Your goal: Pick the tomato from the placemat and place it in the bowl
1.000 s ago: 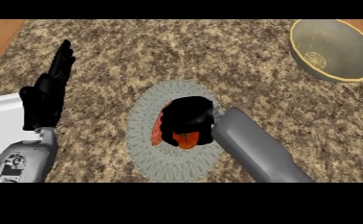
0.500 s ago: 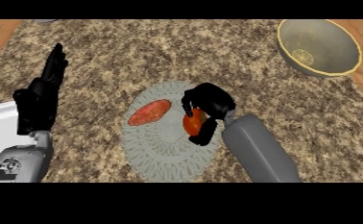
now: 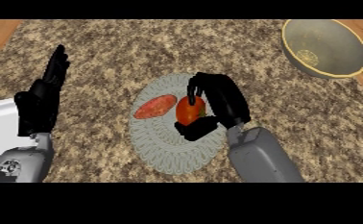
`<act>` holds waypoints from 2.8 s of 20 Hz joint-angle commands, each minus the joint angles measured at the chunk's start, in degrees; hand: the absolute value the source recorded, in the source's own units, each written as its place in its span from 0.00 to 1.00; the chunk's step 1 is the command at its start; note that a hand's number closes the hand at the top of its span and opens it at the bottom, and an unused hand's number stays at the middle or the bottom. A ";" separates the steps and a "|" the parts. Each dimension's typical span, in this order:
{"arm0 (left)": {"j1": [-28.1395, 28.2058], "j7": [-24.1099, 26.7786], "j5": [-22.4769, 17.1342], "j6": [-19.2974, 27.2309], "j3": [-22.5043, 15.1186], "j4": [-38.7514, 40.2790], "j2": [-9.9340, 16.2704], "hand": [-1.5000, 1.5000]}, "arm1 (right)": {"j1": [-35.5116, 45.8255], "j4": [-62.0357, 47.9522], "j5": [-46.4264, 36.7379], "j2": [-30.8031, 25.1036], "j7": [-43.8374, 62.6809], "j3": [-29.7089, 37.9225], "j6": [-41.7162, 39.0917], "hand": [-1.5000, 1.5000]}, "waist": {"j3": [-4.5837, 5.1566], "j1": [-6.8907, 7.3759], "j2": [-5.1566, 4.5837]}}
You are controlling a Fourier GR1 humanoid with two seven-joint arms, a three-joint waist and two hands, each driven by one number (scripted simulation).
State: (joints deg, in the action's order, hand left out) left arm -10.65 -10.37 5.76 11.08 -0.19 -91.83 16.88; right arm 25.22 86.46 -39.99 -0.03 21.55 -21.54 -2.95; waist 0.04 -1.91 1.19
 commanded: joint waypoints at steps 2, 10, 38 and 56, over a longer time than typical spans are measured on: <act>-0.70 -0.60 1.22 1.04 -0.89 -0.29 -1.24 0.50 | -2.16 16.90 -4.40 -0.09 16.07 1.43 1.27 1.00 | 0.02 -0.45 -0.33; 3.44 5.90 1.07 -0.49 -0.11 0.88 -1.88 0.50 | -0.72 21.67 -4.88 -4.70 18.72 13.48 1.05 1.00 | -0.02 1.86 -1.18; -2.97 2.14 2.41 -2.81 -0.67 0.45 -3.92 0.50 | 19.64 -53.59 -4.55 -32.59 -29.59 43.97 29.93 1.00 | -0.24 5.39 -2.69; -3.84 1.10 3.46 -2.43 -1.29 0.12 -4.94 0.50 | 25.96 -70.91 12.11 -37.86 -48.26 58.51 14.92 0.00 | -0.41 6.05 -2.88</act>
State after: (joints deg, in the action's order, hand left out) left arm -15.64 -9.75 8.62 8.07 -1.06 -91.08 12.52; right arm 49.46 17.48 -30.63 -35.53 -24.22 34.20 14.40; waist -0.43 4.07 -1.83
